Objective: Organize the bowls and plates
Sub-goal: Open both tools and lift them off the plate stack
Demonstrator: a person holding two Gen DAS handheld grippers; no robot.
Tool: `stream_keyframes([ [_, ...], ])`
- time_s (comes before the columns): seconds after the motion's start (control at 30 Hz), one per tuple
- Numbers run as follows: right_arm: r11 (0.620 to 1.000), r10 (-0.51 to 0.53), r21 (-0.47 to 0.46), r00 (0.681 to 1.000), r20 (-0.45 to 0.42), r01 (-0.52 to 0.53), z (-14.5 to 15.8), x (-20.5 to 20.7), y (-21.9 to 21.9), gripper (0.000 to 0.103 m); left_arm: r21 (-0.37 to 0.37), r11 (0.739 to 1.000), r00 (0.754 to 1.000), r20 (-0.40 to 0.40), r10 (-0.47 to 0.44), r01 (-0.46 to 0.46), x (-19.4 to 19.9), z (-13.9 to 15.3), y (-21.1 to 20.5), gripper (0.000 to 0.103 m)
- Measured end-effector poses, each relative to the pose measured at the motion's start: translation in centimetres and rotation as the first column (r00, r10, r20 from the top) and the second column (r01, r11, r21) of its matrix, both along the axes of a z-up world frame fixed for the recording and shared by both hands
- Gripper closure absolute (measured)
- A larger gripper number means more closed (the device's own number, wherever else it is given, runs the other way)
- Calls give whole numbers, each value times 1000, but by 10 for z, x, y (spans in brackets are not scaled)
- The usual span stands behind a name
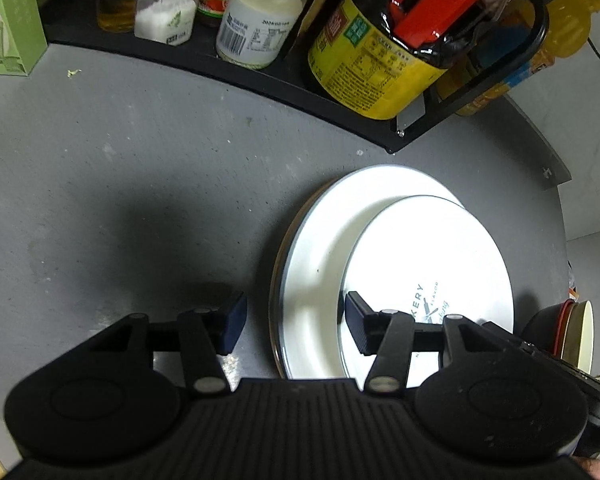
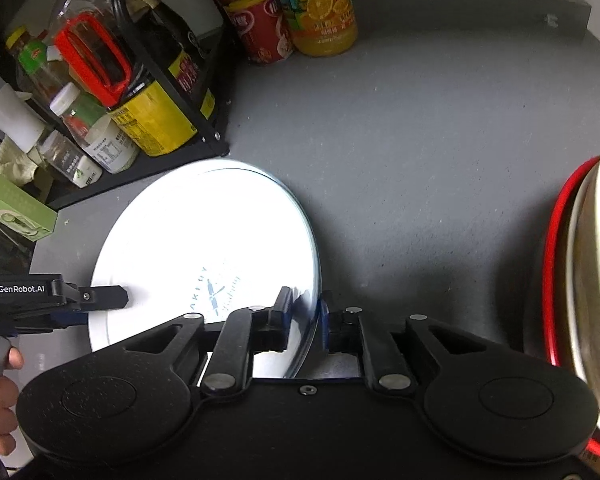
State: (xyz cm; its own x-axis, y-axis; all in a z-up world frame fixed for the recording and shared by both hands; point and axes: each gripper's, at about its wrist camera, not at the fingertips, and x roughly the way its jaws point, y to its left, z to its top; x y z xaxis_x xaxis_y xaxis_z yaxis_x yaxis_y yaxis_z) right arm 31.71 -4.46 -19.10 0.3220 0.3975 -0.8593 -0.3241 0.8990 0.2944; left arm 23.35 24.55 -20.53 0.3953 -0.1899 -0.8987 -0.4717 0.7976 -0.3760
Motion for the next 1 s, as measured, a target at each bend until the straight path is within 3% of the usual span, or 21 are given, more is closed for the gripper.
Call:
stream_keyframes([
  [0.33, 1000, 1, -6, 1000, -21, -1, -3, 1, 9, 76, 5, 1000, 1000, -9, 17, -17, 4, -10, 5, 51],
  [0.43, 1000, 3, -10, 1000, -17, -3, -3, 0, 9, 75, 32, 999, 1000, -2, 21, -21, 3, -6, 5, 53],
  [0.73, 1000, -18, 0, 1000, -11, 18, 9, -7, 4, 73, 25, 1000, 1000, -25, 19, -19, 3, -4, 9, 52],
  [0.8, 1000, -22, 8, 1000, -8, 22, 15, -9, 0, 67, 31, 999, 999, -32, 18, -17, 3, -1, 9, 51],
  [0.87, 999, -32, 6, 999, 14, 31, 22, -12, -4, 49, 53, 999, 1000, -26, 10, -9, 5, 4, 7, 50],
  [1.0, 999, -35, 20, 997, 63, 34, 40, -16, -12, 33, 65, 998, 1000, 6, 1, -1, 5, 16, 0, 37],
])
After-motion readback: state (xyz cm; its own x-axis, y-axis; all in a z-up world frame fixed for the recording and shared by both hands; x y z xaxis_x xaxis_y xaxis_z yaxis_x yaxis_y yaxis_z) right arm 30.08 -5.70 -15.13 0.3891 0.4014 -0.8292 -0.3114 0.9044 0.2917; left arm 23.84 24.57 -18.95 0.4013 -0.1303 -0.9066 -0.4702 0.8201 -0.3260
